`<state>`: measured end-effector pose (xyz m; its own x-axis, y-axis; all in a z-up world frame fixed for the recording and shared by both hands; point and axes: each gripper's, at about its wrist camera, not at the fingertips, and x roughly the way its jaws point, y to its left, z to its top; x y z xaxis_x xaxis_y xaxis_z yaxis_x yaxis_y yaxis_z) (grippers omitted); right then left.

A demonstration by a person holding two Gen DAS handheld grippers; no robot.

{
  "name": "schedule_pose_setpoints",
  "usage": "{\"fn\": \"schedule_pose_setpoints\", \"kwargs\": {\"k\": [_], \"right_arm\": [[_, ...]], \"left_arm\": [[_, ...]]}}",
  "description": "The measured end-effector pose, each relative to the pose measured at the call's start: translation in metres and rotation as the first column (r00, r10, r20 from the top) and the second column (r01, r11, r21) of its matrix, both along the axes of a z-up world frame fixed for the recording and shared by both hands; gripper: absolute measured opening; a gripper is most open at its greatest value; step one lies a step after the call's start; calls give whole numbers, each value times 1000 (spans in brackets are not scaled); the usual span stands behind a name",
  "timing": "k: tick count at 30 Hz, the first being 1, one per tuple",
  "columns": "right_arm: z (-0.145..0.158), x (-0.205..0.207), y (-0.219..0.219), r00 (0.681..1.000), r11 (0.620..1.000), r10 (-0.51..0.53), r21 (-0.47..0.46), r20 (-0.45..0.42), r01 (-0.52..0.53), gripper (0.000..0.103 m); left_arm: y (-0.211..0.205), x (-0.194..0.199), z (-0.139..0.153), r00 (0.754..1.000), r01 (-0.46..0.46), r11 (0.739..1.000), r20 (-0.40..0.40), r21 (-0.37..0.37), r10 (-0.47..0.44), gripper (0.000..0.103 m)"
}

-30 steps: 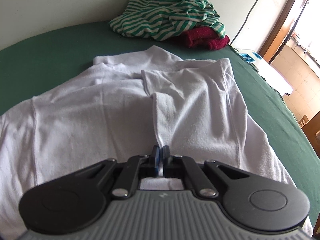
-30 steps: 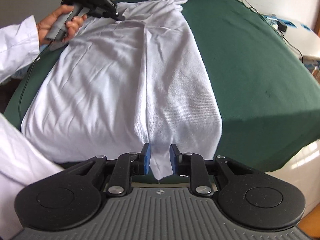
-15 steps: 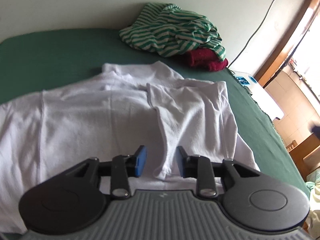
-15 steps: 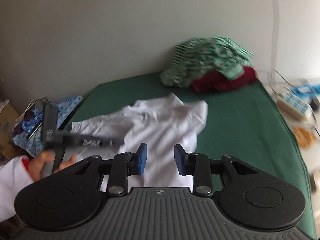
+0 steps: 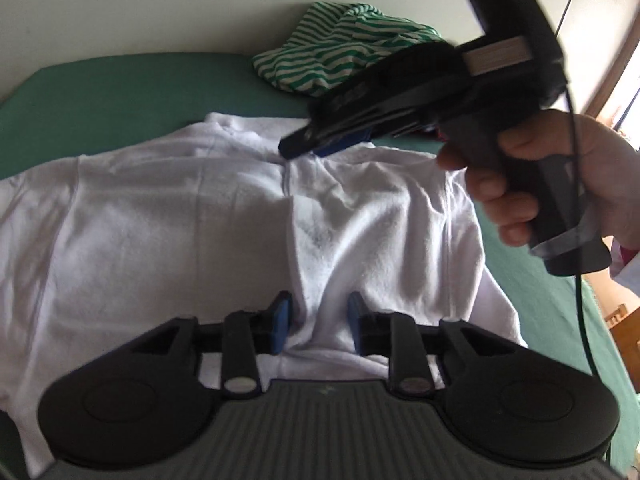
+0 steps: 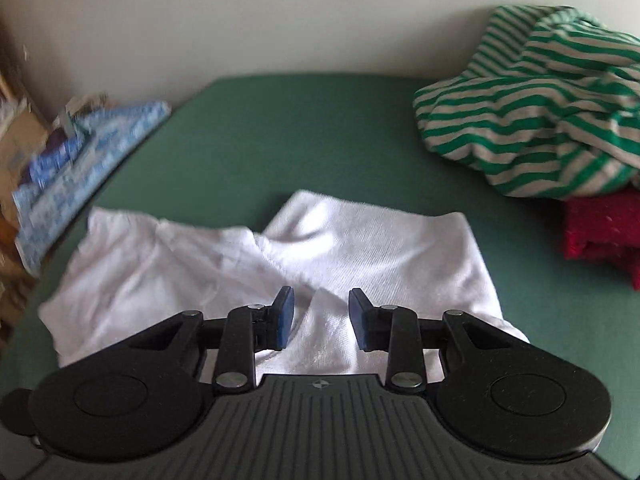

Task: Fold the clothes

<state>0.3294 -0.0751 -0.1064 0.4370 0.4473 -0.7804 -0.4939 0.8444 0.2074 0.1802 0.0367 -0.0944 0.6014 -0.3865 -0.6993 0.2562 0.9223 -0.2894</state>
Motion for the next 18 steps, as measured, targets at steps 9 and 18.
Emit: {"fn": "schedule_pose_setpoints", "kwargs": {"k": [9, 18], "right_arm": [[10, -4, 1, 997, 1000, 8, 9, 71, -9, 3], [14, -8, 37, 989, 979, 118, 156, 91, -131, 3]], "left_arm": [[1, -7, 9, 996, -84, 996, 13, -4, 84, 0], [10, -40, 22, 986, -156, 987, 64, 38, 153, 0]]}}
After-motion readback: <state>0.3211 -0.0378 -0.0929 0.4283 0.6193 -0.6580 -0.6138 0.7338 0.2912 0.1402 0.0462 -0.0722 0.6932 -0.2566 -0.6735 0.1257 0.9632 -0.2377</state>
